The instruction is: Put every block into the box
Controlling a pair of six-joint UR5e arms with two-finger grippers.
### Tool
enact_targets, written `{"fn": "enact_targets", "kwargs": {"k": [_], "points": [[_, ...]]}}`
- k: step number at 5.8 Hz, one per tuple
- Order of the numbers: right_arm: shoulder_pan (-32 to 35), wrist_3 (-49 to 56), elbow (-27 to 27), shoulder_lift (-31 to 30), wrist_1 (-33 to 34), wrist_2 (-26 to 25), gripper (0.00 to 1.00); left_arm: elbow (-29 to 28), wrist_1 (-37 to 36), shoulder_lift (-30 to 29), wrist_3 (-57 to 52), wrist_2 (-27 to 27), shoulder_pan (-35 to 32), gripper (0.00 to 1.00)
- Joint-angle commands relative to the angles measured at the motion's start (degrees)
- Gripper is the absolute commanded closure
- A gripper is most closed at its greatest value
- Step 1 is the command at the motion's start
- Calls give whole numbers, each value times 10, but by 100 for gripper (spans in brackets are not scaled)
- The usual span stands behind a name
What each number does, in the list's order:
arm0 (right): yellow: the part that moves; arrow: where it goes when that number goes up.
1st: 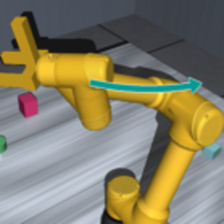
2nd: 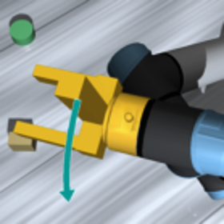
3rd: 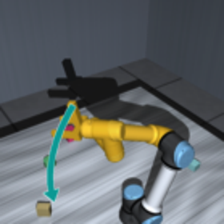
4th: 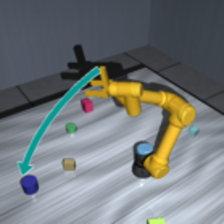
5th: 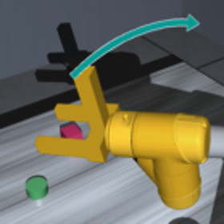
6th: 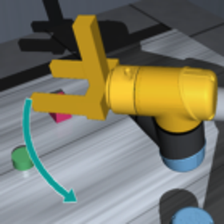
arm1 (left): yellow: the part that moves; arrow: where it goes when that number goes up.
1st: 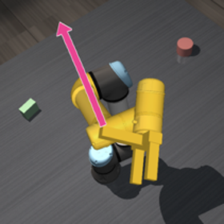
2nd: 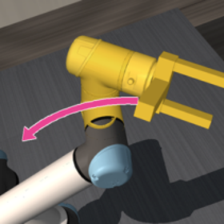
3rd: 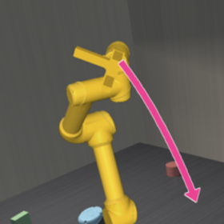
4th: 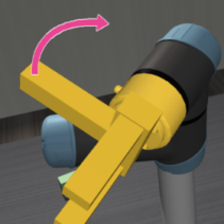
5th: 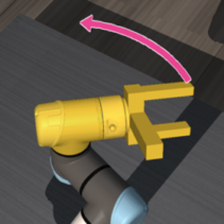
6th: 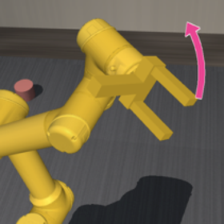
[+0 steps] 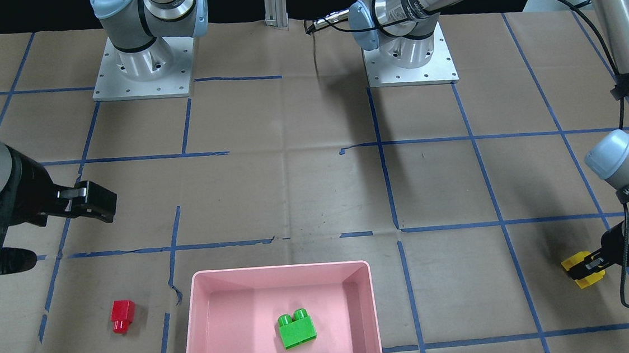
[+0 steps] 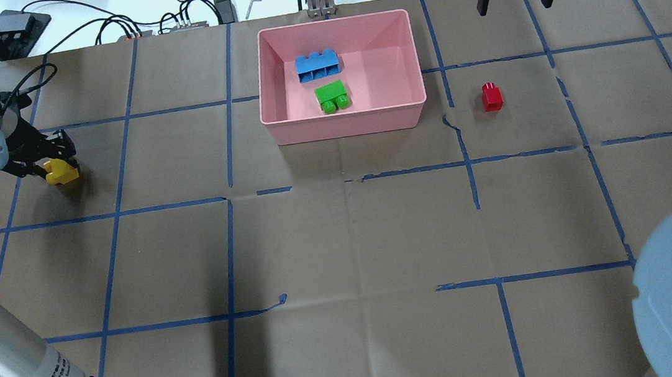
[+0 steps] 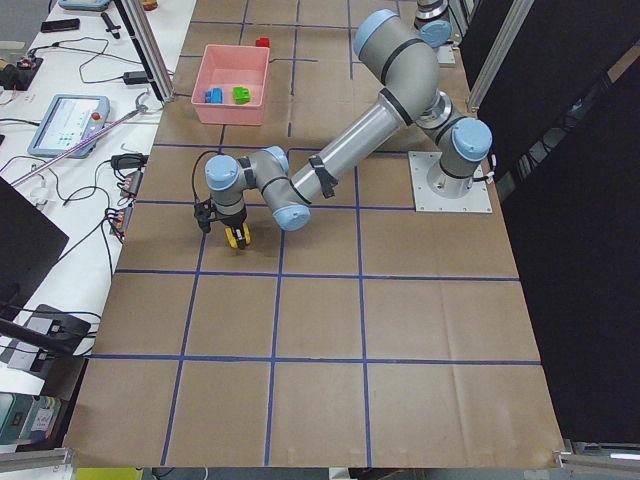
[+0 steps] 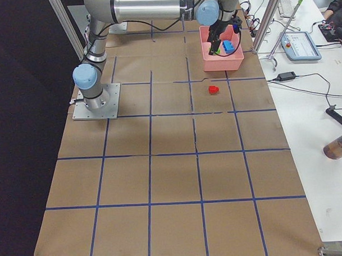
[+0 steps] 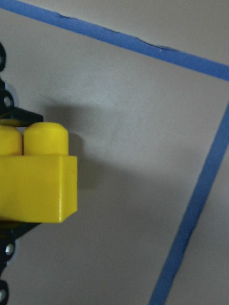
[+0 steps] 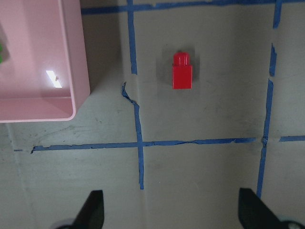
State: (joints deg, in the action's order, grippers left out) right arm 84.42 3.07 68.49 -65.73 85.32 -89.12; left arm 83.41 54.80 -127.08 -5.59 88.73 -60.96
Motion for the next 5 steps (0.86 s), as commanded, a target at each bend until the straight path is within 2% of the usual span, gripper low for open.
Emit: {"fn": "enact_targets", "kwargs": {"k": [1,3,5], "points": [[-6,3,88,30,144,0,1,3,7,74,47,-14,-75,83],[-6,44,107,90,262,-1,1,-22,13,87,98,-17,-218,83],[-10,63,108,129,316,-17,1,-80,20,57,113,-13,-342,82]]}}
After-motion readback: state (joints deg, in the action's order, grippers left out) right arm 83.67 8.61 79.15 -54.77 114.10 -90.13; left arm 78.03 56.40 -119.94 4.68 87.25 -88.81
